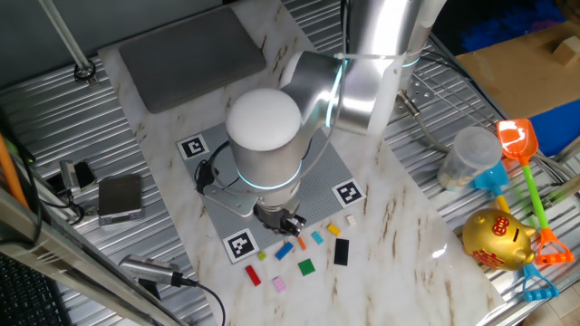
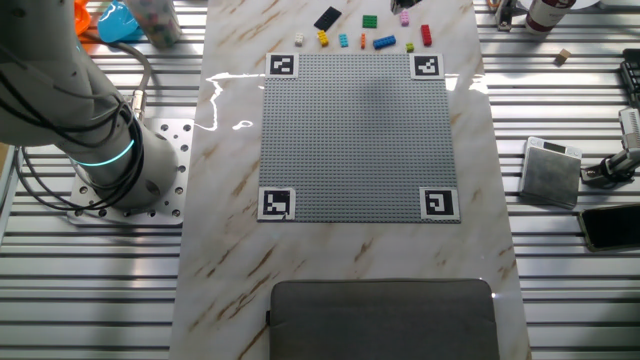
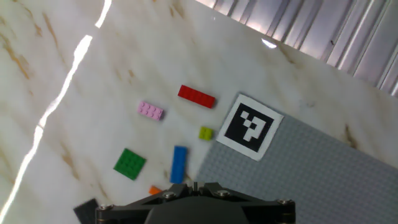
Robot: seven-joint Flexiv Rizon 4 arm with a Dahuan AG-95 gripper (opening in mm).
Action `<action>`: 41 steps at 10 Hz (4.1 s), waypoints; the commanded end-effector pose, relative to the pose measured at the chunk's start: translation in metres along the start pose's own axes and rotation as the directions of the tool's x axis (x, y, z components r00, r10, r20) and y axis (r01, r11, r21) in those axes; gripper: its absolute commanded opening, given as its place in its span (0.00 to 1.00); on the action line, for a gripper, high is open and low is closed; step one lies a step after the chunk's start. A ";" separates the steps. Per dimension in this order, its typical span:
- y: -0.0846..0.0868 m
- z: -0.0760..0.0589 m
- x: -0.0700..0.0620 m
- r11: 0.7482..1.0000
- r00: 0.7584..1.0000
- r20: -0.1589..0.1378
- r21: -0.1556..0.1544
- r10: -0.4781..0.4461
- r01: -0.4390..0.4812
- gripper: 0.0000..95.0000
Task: Build with small Lego blocks
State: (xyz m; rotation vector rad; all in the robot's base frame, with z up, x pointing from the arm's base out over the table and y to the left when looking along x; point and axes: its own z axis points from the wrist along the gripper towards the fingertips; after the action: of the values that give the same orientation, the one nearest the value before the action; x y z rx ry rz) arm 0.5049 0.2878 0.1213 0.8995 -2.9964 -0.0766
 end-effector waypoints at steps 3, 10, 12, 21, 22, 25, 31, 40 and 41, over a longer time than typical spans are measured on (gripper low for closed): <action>0.003 0.001 -0.002 1.000 1.000 -0.001 0.001 0.018 -0.018 0.00; 0.019 0.026 0.000 0.994 0.994 0.033 -0.012 0.107 -0.107 0.00; 0.020 0.034 -0.001 0.994 0.993 0.039 -0.009 0.113 -0.113 0.00; 0.026 0.063 -0.003 0.997 0.996 0.041 0.006 0.082 -0.082 0.00; 0.026 0.063 -0.003 0.997 0.996 0.041 0.006 0.080 -0.081 0.00; 0.026 0.064 -0.002 0.997 0.996 0.045 0.016 0.071 -0.072 0.00; 0.025 0.058 -0.002 0.998 0.997 0.050 0.016 0.063 -0.063 0.00; 0.025 0.058 -0.002 0.990 0.990 0.036 0.010 -0.138 0.138 0.00; 0.025 0.058 -0.002 0.989 0.988 0.038 0.009 -0.147 0.147 0.00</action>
State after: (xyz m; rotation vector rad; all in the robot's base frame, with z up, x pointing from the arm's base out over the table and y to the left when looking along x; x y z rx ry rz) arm 0.4919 0.3116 0.0639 1.1329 -2.9601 -0.0881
